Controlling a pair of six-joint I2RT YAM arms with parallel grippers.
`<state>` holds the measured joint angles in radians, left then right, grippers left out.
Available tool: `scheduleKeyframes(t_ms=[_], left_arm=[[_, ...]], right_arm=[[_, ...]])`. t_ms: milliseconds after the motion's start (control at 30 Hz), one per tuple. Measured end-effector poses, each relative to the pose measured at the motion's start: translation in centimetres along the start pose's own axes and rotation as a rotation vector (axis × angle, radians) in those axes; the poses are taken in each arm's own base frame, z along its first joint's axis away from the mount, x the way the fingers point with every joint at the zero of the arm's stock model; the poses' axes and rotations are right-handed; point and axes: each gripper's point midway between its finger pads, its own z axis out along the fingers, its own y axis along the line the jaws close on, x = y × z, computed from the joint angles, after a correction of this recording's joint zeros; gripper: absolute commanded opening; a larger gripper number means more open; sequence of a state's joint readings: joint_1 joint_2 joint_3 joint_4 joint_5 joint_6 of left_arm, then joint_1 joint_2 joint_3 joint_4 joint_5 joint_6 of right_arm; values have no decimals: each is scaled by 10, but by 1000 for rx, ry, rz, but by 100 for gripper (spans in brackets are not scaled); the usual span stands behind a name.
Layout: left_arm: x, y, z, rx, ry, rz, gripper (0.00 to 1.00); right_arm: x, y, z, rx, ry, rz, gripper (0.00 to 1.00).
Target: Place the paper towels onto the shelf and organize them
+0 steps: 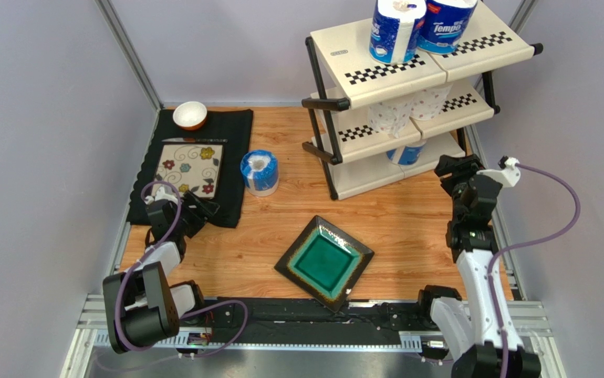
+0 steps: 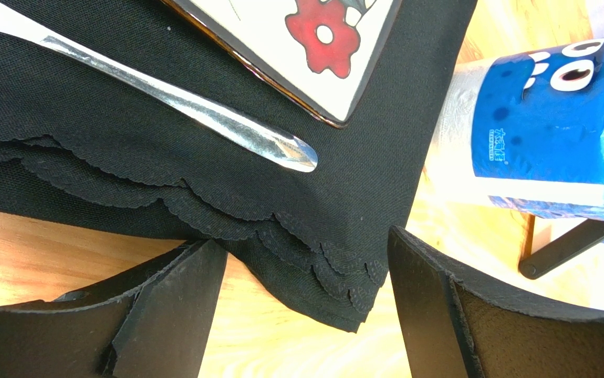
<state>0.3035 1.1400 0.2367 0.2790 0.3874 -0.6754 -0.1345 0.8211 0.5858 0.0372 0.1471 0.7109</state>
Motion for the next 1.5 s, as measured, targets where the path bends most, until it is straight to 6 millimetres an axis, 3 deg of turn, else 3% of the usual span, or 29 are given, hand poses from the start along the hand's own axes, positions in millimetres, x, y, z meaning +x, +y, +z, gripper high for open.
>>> scheduleKeyframes(t_ms=[133,233,333,467,567,700,800,900,1167,1300,1500], left_arm=[[0,0,0,2,-2,-2,84],[0,0,0,3,-3,-3,84],[1,0,0,5,-1,-4,84],[1,-1,0,6,-1,-7,84],[1,0,-1,4,0,-7,84],[2,0,-1,2,3,-8,84],[2,0,-1,3,3,-8,84],[2,0,-1,2,3,-9,84],[1,1,-2,1,1,-12,84],[1,1,-2,2,1,-16,84],[1,1,-2,6,5,-28,84]], right_arm=[[-6,33,-35,-167,30,-40,60],[9,71,-57,-329,127,-102,61],[50,129,-98,-550,290,-214,61],[94,191,-160,-801,428,-363,62],[129,220,-192,-903,490,-471,62],[195,241,-212,-953,593,-649,62],[246,256,-206,-936,660,-799,63],[280,273,-192,-907,681,-905,66],[325,340,-145,-832,626,-984,66],[344,345,-111,-761,635,-962,66],[367,318,-54,-605,688,-931,66]])
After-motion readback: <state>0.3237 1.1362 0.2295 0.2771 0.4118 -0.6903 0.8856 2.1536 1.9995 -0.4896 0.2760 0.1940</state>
